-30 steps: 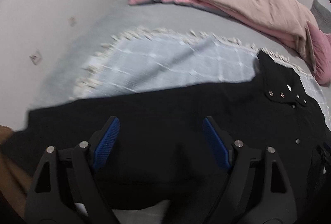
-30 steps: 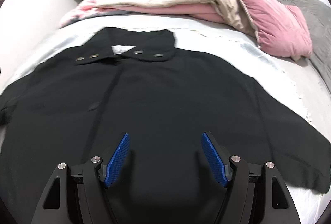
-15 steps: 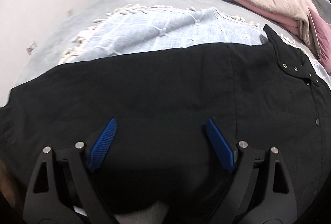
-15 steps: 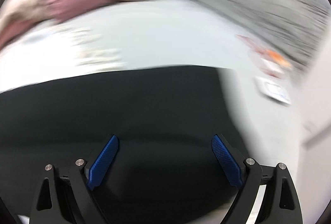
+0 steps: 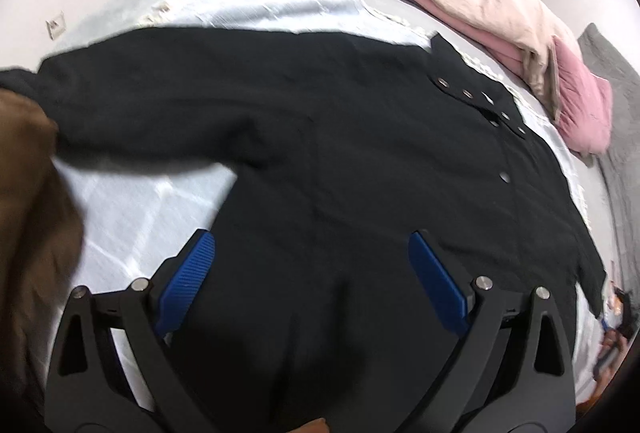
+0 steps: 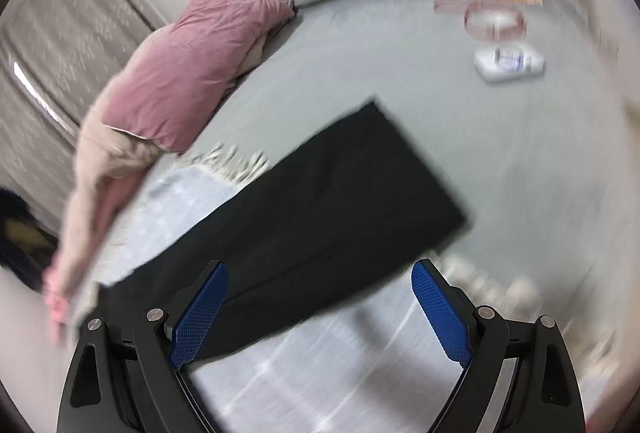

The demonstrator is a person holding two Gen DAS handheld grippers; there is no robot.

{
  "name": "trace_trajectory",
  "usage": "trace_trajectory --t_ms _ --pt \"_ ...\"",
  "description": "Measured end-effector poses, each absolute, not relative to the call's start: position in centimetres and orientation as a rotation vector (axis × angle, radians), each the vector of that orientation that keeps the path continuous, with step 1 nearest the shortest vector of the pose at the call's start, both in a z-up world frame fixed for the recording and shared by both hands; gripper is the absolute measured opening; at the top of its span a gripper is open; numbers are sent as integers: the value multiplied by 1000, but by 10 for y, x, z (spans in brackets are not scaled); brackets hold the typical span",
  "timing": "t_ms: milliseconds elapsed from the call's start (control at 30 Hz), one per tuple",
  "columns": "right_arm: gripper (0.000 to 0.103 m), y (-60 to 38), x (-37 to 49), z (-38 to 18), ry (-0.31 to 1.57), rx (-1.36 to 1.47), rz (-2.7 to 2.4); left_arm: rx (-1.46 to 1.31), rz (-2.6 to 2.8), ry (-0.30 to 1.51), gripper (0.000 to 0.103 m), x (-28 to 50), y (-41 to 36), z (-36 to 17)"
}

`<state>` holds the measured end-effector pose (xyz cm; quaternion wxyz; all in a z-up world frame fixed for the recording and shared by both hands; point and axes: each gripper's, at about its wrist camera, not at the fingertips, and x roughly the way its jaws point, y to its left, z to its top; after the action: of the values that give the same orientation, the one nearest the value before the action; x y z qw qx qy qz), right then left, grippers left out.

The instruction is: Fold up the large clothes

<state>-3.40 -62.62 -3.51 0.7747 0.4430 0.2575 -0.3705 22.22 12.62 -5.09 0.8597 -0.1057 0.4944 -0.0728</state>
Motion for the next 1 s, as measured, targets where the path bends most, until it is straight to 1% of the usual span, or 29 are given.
trace_trajectory --t_ms 100,233,400,500,567,700,767,833,867,933,1000 --pt "94 -617 -19 -57 563 1057 -766 -242 -216 1014 98 216 115 -53" --pt "94 -612 -5 -79 569 1127 -758 -270 -250 887 98 211 112 -60" --pt "95 -625 13 -84 527 1055 -791 -267 -203 881 98 217 117 -72" --pt "95 -632 12 -90 458 1081 -791 -268 -194 863 98 215 119 -73" --pt "95 -636 16 -90 450 1059 -786 -253 -177 856 98 216 118 -75" --pt "92 -642 19 -90 419 1028 -789 -232 -174 878 98 218 118 -81" --pt "78 -643 18 -88 397 1030 -793 -226 -177 898 98 220 117 -84" --pt "44 -643 20 -86 395 1036 -758 -219 -180 907 98 220 116 -86" --pt "38 -642 18 -83 394 1026 -767 -215 -182 909 98 220 116 -85" --pt "20 -638 15 -73 370 1001 -776 -212 -189 910 97 218 115 -84" --pt "14 -635 11 -64 346 990 -763 -213 -195 908 97 217 115 -82"
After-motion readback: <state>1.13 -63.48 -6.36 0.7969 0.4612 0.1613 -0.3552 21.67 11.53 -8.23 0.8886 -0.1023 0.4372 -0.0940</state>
